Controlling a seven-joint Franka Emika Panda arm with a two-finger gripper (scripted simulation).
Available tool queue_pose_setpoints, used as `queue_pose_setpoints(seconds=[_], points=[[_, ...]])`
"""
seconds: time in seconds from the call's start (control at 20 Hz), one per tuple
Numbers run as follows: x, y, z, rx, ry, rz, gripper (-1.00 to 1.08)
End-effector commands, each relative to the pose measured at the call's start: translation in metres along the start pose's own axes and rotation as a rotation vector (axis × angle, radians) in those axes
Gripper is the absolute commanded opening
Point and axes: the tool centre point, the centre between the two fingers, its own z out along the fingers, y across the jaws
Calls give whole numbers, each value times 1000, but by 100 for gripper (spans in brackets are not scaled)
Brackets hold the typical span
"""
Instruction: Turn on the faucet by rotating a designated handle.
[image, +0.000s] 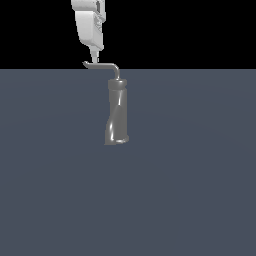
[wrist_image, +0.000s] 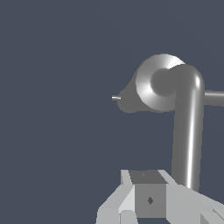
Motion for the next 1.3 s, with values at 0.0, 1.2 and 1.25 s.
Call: queue_pose_setpoints(seconds=[0.0,1.2,1.25], points=[[-4,-5,6,4,7,26,-100],[-12,19,13,7,15,51,-100],[-13,22,13,7,15,51,-100]])
